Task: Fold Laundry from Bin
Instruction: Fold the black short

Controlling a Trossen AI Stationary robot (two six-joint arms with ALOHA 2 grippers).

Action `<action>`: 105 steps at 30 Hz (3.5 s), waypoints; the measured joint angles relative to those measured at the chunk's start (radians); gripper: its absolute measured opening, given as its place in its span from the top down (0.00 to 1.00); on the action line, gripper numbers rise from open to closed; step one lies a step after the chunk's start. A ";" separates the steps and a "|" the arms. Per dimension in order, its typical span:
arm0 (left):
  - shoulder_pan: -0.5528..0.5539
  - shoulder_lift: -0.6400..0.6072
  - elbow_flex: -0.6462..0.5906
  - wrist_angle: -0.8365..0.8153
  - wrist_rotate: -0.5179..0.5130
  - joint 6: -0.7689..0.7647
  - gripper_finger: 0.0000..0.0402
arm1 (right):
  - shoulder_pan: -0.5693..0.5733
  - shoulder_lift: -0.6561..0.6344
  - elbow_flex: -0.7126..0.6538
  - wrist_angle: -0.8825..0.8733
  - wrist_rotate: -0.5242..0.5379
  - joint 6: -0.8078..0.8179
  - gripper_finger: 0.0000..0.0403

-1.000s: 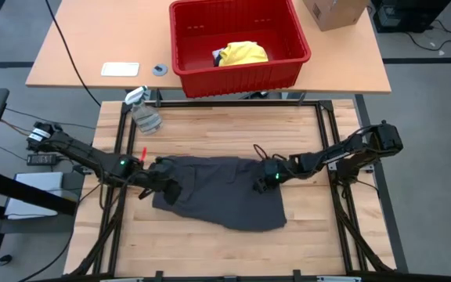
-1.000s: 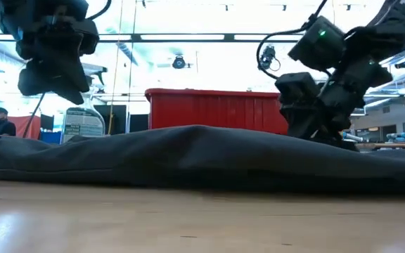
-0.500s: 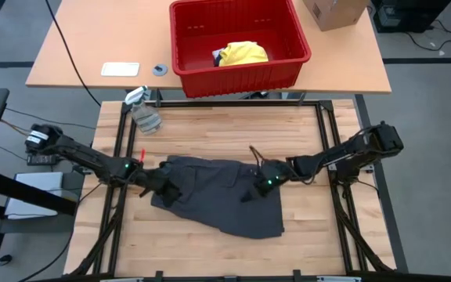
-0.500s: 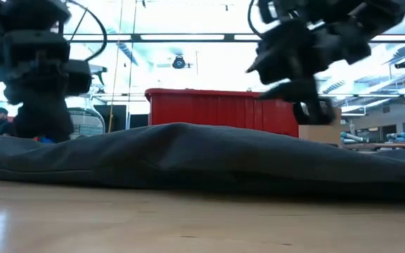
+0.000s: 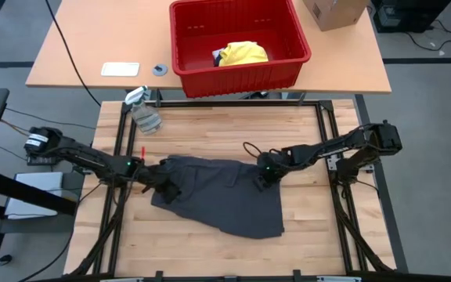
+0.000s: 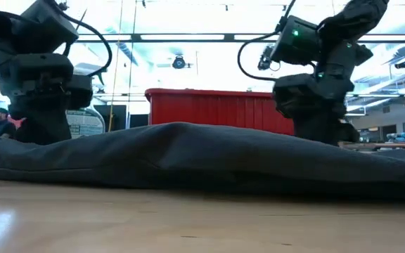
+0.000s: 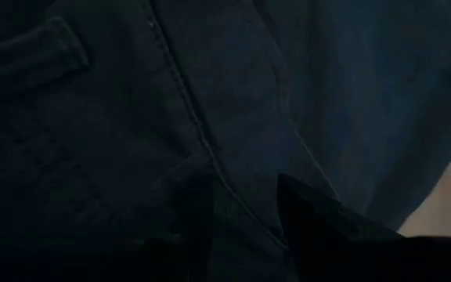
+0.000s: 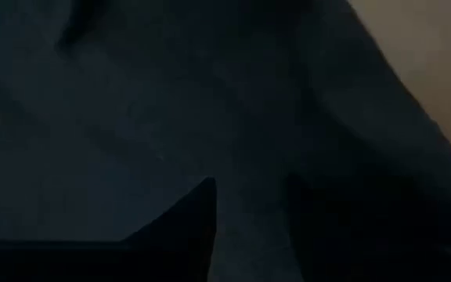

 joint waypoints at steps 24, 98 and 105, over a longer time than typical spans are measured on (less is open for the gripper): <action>0.221 0.154 0.179 0.321 -0.289 -0.150 0.64 | -0.163 -0.086 0.076 0.031 -0.192 -0.371 0.62; -0.188 0.167 0.179 0.390 -0.480 -0.386 0.74 | -0.092 0.002 0.264 0.472 -0.310 -0.755 0.70; -0.147 0.186 0.179 0.398 -0.460 -0.530 0.74 | -0.139 0.013 0.264 0.422 -0.363 -0.716 0.77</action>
